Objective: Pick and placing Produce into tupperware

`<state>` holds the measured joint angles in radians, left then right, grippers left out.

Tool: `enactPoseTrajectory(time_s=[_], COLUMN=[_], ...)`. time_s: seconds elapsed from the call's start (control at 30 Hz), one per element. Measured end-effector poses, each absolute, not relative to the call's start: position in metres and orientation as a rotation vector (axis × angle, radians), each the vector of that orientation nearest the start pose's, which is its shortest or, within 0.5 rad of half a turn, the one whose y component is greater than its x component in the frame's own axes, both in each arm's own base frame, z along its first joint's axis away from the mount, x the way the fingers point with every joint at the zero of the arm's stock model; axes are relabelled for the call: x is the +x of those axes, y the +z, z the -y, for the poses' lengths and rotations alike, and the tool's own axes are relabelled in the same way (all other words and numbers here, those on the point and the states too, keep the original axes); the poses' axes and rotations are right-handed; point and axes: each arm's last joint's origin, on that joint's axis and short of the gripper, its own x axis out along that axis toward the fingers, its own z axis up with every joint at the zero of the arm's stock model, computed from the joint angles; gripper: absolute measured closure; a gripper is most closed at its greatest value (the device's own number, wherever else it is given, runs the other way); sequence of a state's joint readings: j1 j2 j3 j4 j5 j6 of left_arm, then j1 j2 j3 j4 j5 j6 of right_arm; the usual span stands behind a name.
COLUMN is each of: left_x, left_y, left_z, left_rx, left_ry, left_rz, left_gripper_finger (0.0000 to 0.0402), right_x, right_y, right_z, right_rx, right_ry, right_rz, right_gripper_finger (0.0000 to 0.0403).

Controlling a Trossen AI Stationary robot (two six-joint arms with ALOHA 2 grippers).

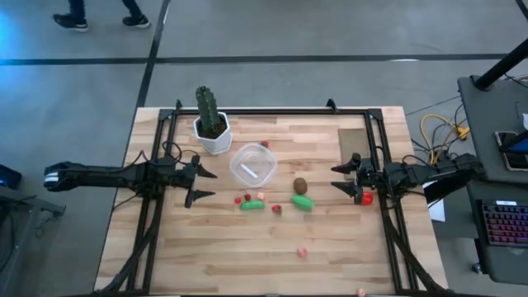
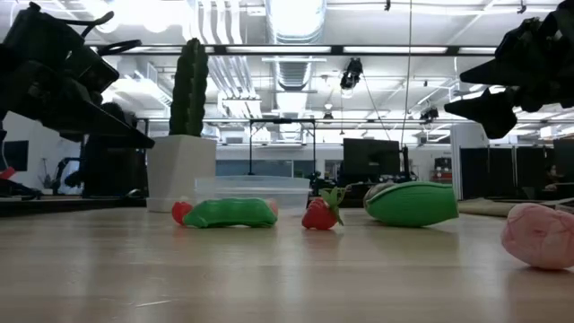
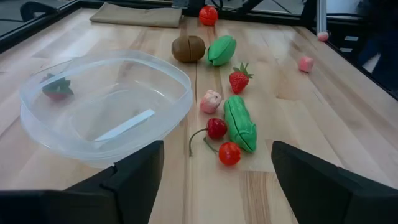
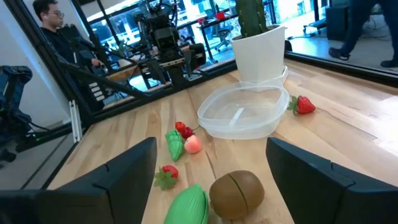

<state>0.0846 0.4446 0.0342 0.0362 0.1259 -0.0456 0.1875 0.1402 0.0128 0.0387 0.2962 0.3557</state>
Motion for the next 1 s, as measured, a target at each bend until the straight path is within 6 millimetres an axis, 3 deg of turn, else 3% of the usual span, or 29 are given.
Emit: enactPoseTrajectory(time_s=[0.37,0.47,0.67,0.77,1.0], left_x=[0.120,0.120,0.120,0.120,0.120], left_y=[0.139,0.139,0.139,0.139,0.139], left_z=[-0.007,-0.007,-0.007,-0.007,-0.007], left_rx=[-0.084,-0.085,-0.085,-0.084,-0.084], left_ry=[-0.032,-0.032,-0.033,-0.033,-0.033], left_rz=[-0.373,-0.373,-0.373,-0.372,-0.372], left_gripper_finger=[0.0118,0.0118,0.0118,0.0118,0.0118], right_x=[0.104,0.104,0.105,0.106,0.100], right_y=[0.161,0.163,0.174,0.177,0.214], right_z=[-0.011,-0.010,-0.008,-0.005,0.003], right_rx=[0.348,0.455,1.033,1.039,1.089], right_ry=[-0.123,-0.148,-0.221,-0.303,-0.526], right_rz=[-0.063,-0.025,0.122,0.171,0.462], right_gripper_finger=[0.0106,0.0107,0.0111,0.0109,0.0110])
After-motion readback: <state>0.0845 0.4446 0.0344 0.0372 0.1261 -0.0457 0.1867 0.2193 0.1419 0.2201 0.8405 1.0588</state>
